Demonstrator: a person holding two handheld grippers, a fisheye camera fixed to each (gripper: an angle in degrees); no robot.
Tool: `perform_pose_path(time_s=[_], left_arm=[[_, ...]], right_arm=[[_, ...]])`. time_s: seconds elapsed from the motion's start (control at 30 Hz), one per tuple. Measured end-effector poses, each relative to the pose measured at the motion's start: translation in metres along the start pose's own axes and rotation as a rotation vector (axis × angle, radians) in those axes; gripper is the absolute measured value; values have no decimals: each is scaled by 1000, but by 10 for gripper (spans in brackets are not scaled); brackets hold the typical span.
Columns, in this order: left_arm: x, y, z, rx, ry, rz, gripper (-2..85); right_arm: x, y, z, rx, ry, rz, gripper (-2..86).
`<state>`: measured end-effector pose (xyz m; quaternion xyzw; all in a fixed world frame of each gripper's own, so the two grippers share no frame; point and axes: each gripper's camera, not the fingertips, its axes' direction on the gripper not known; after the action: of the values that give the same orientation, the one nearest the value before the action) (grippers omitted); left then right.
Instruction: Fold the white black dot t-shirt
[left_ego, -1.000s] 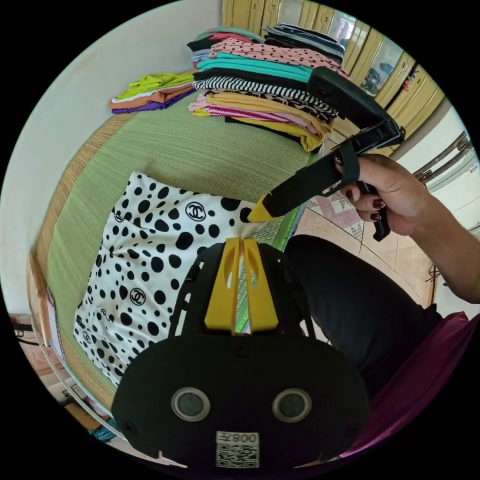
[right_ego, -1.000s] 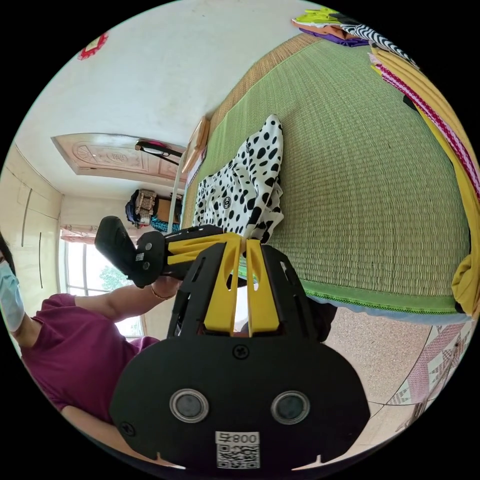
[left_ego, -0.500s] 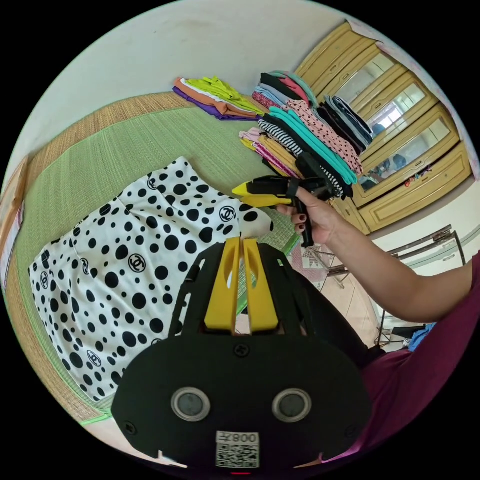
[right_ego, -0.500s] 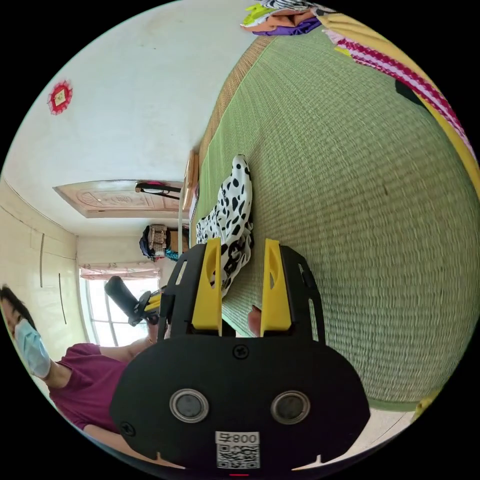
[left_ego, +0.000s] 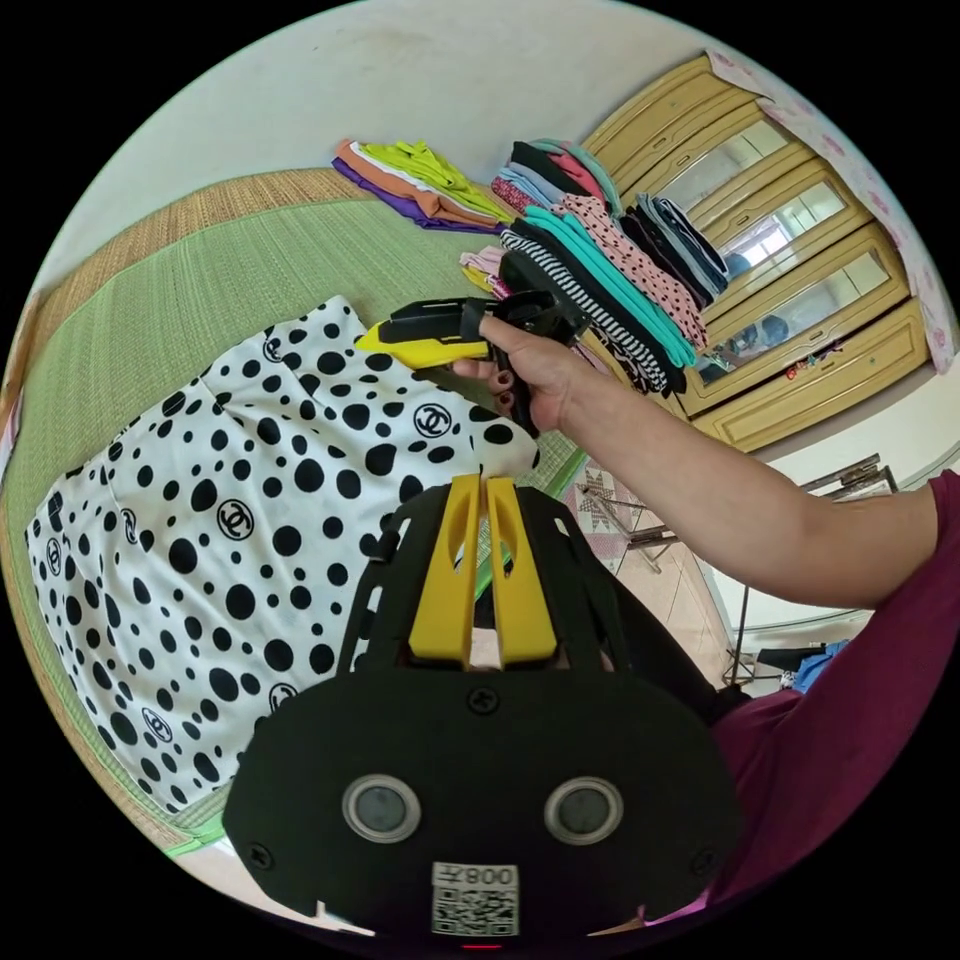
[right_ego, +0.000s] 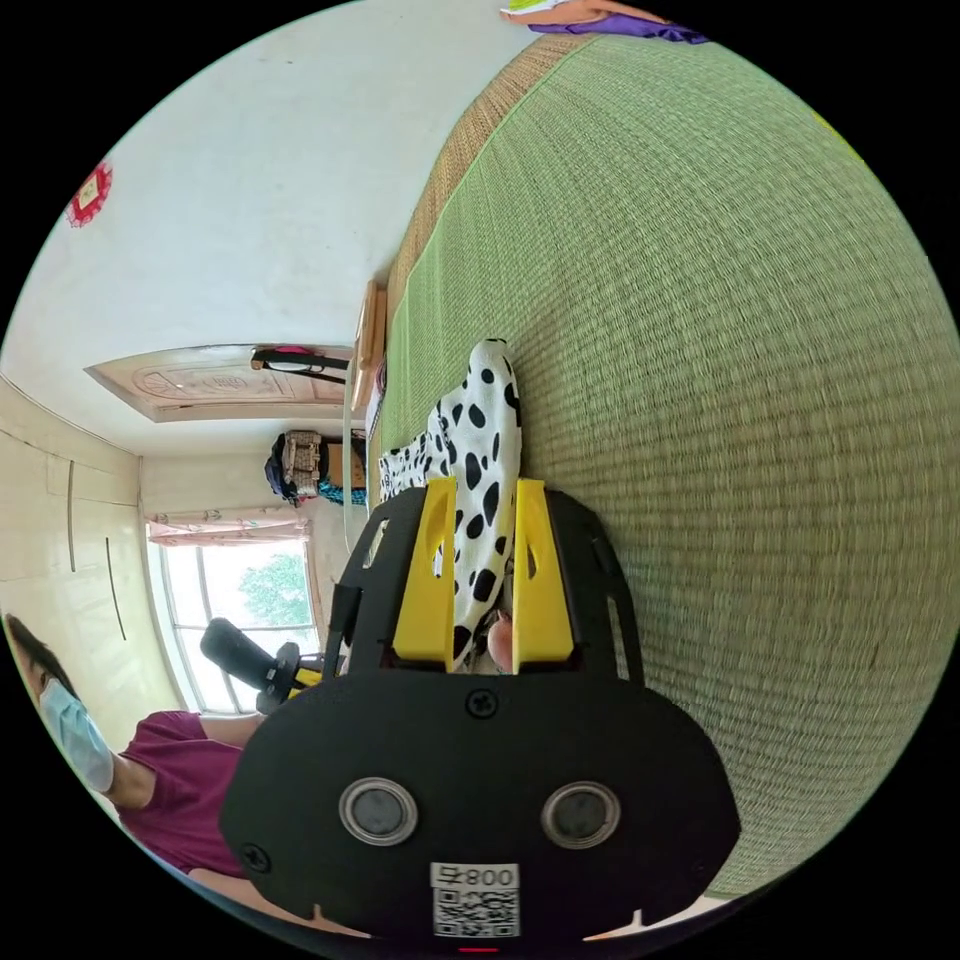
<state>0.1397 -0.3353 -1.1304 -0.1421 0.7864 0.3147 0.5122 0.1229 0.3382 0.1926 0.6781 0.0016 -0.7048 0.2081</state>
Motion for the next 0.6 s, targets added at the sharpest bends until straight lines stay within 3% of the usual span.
perform_pose_path(time_s=[0.6], left_arm=[[-45,53,-14,18,132,6,8]], right_arm=[[-30,-18,4,28,18,7,21]])
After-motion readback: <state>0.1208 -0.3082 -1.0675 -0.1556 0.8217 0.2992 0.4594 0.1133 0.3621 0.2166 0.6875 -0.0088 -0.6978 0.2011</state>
